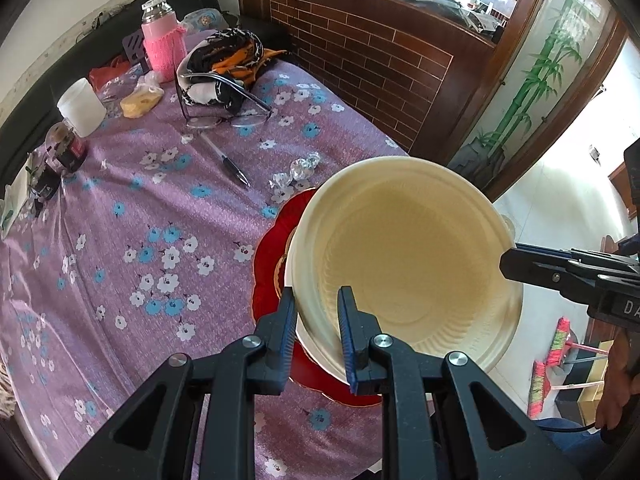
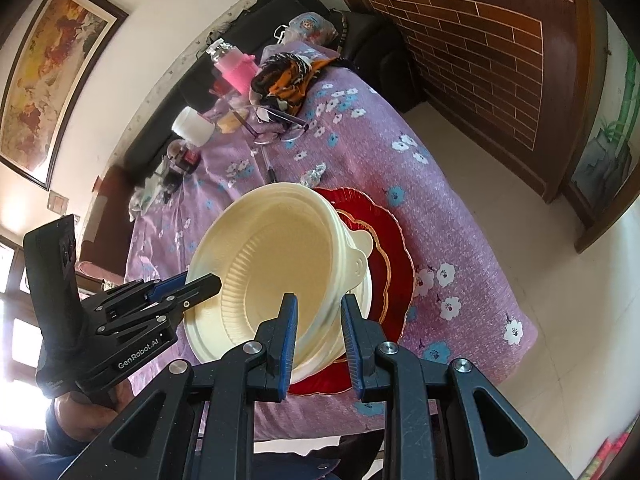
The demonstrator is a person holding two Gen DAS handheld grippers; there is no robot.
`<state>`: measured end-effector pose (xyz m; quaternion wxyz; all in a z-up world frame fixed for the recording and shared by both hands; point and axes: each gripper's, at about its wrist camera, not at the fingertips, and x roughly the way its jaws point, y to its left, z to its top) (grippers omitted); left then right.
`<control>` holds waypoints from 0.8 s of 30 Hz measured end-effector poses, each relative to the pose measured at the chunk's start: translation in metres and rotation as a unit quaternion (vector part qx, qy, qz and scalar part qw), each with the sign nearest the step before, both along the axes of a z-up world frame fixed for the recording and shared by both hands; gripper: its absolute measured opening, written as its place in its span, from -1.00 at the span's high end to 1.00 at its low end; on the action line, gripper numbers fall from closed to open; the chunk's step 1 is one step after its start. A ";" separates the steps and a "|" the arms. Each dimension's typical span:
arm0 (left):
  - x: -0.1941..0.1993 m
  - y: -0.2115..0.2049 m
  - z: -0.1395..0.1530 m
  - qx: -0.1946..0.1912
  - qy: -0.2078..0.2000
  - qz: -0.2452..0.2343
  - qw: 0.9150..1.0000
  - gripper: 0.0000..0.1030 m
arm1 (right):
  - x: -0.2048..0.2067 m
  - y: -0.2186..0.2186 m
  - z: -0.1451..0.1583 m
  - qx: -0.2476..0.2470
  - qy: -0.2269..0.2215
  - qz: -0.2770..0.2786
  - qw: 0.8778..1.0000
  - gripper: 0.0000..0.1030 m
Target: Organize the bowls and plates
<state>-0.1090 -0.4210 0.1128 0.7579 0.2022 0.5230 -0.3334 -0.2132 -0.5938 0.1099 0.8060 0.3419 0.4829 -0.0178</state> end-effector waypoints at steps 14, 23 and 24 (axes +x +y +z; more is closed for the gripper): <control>0.001 0.000 -0.011 0.012 0.005 -0.001 1.000 0.64 | 0.003 0.003 -0.007 0.001 0.009 0.002 1.000 0.53; -0.001 -0.002 -0.009 0.018 -0.010 -0.008 1.000 0.64 | 0.003 0.002 -0.009 -0.001 0.011 0.002 1.000 0.53; -0.002 -0.002 -0.008 0.020 -0.014 -0.010 1.000 0.64 | 0.003 0.003 -0.009 -0.001 0.011 0.002 1.000 0.53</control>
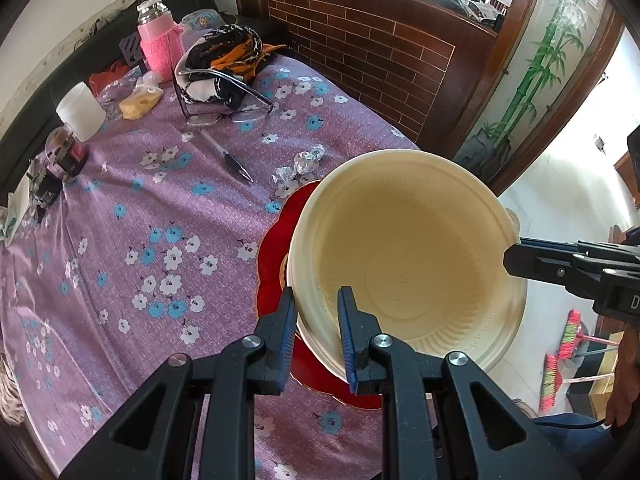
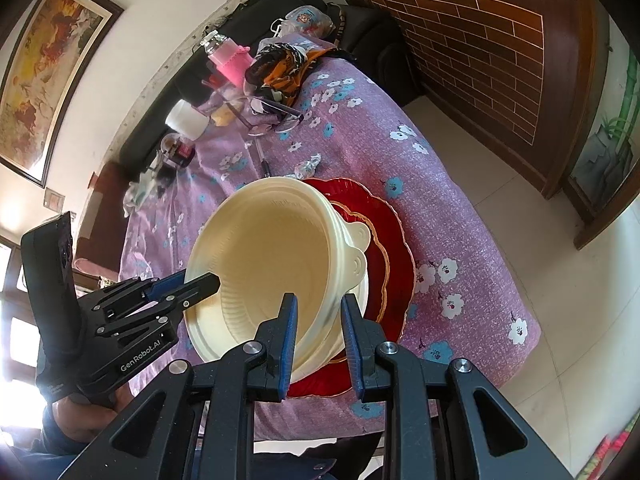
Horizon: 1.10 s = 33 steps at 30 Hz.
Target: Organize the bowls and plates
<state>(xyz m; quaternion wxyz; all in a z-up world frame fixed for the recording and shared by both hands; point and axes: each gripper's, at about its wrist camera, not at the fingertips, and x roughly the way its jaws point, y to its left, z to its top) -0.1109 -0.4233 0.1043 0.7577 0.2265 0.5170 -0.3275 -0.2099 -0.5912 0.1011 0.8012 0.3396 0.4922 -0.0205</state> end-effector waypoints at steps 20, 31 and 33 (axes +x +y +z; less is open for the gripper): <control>-0.003 -0.001 0.002 0.012 -0.030 -0.009 0.999 0.64 | 0.001 0.003 -0.003 -0.002 0.004 0.002 1.000 0.53; -0.005 -0.004 0.003 0.017 -0.038 -0.013 0.999 0.62 | 0.002 0.006 -0.003 -0.012 0.007 0.006 1.000 0.53; -0.005 -0.004 0.003 0.017 -0.038 -0.013 0.999 0.62 | 0.002 0.006 -0.002 -0.017 0.008 0.007 1.000 0.53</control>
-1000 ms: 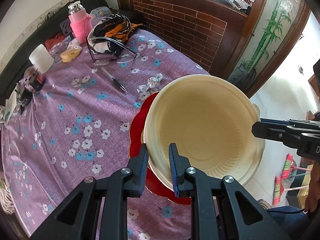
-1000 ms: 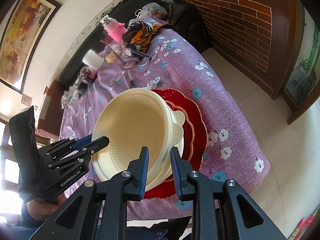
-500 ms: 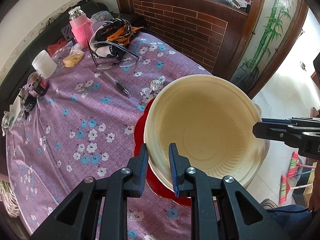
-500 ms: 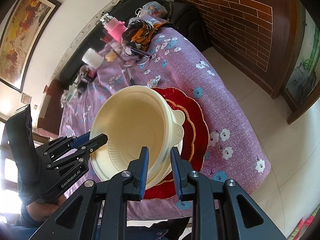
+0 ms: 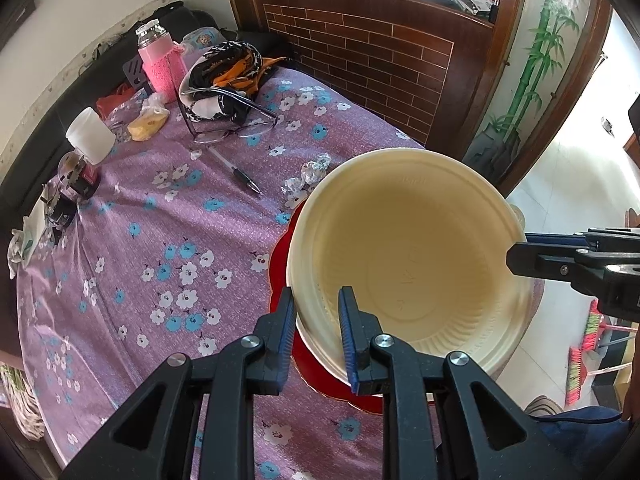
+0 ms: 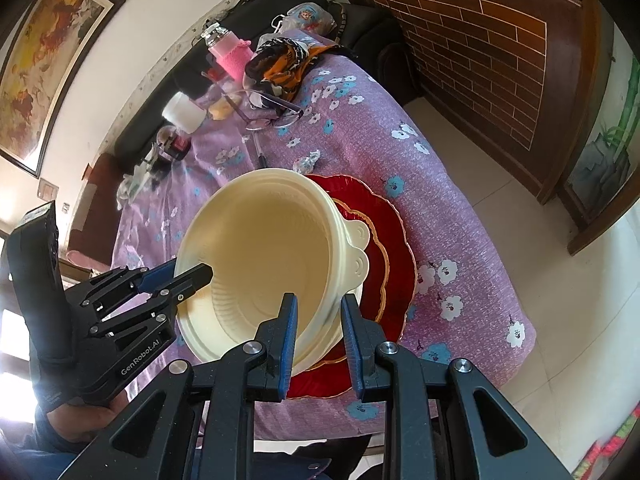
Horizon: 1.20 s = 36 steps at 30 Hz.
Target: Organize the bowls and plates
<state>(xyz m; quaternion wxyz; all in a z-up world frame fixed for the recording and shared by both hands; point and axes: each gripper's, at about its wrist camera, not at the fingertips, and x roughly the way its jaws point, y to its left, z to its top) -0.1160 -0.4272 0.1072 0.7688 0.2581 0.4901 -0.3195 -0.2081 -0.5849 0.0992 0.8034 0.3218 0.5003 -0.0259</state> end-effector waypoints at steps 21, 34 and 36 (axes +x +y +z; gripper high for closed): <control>-0.006 -0.001 -0.001 0.012 -0.011 -0.009 1.000 0.55 | 0.002 0.015 0.008 -0.072 0.007 0.024 0.997 0.50; -0.011 0.000 0.002 0.010 -0.024 -0.017 1.000 0.47 | 0.003 0.020 0.012 -0.092 0.007 0.027 0.995 0.49; -0.012 0.001 0.003 0.008 -0.024 -0.018 0.999 0.41 | 0.003 0.021 0.013 -0.092 0.007 0.028 0.995 0.48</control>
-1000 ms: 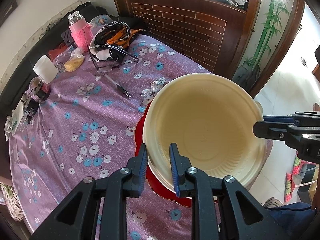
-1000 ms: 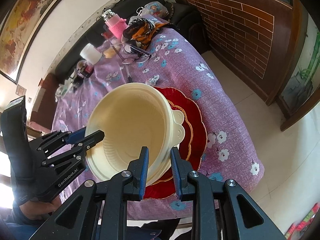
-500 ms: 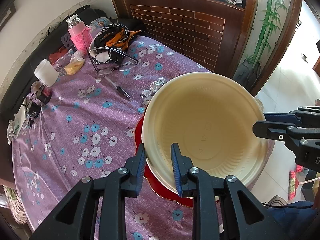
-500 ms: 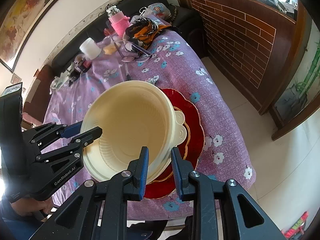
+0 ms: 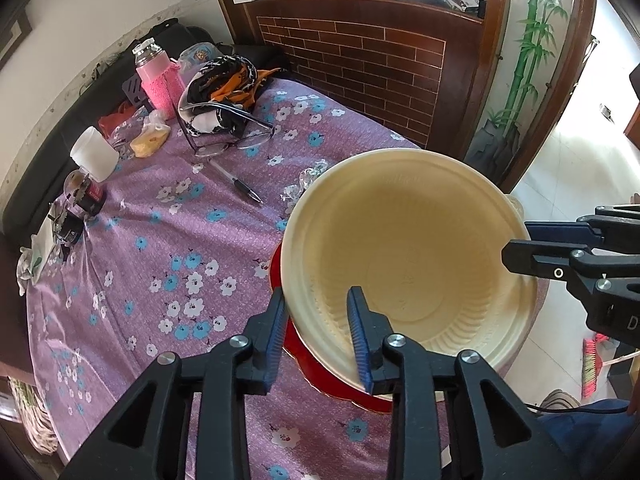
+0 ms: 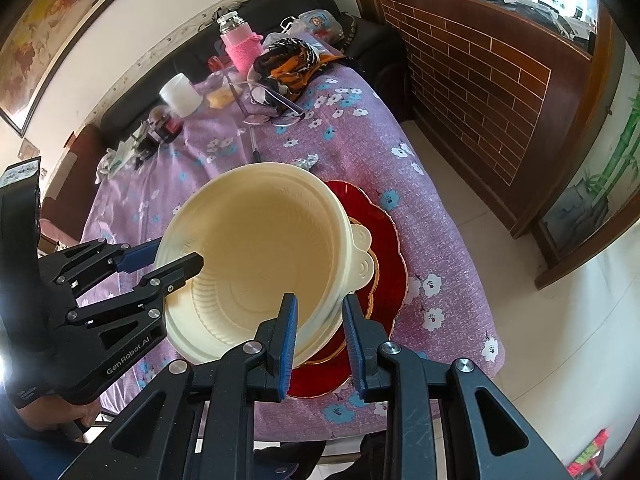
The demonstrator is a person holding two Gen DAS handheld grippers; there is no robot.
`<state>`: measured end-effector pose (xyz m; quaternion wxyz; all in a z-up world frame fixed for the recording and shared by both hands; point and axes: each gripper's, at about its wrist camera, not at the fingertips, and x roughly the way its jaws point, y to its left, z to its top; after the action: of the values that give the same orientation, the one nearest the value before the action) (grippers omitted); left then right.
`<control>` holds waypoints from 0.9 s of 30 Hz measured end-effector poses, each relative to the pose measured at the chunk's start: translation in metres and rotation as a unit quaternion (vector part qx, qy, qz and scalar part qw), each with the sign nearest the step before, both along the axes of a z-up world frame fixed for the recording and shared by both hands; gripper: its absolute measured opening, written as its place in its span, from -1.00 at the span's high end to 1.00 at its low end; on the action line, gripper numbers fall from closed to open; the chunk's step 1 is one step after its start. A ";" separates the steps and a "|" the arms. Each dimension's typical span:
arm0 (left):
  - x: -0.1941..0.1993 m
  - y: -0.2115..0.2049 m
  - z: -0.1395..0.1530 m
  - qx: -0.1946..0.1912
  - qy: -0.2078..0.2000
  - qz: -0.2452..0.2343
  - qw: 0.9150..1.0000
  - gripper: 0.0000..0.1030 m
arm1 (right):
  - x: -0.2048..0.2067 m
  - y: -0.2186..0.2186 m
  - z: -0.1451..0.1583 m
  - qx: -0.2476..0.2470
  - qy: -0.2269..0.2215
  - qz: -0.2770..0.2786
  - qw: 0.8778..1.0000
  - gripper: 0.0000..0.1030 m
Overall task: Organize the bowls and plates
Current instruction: 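Open the left gripper and release the beige bowl's rim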
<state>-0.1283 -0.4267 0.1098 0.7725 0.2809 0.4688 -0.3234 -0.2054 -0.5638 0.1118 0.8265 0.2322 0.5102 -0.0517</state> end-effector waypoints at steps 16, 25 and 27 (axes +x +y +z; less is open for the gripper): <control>-0.006 0.005 0.005 -0.017 0.001 -0.001 1.000 0.18 | -0.004 0.005 0.003 0.000 0.000 0.001 1.000 0.38; -0.004 0.010 0.012 -0.037 -0.009 0.019 0.999 0.07 | -0.012 0.004 0.008 -0.009 -0.014 -0.004 1.000 0.28; -0.004 0.011 0.015 -0.043 -0.017 0.028 0.999 -0.05 | -0.013 0.003 0.010 -0.014 -0.017 -0.004 1.000 0.27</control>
<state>-0.1327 -0.4155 0.1246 0.8008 0.2398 0.4487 -0.3161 -0.2186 -0.5612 0.1220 0.8381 0.2238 0.4941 -0.0580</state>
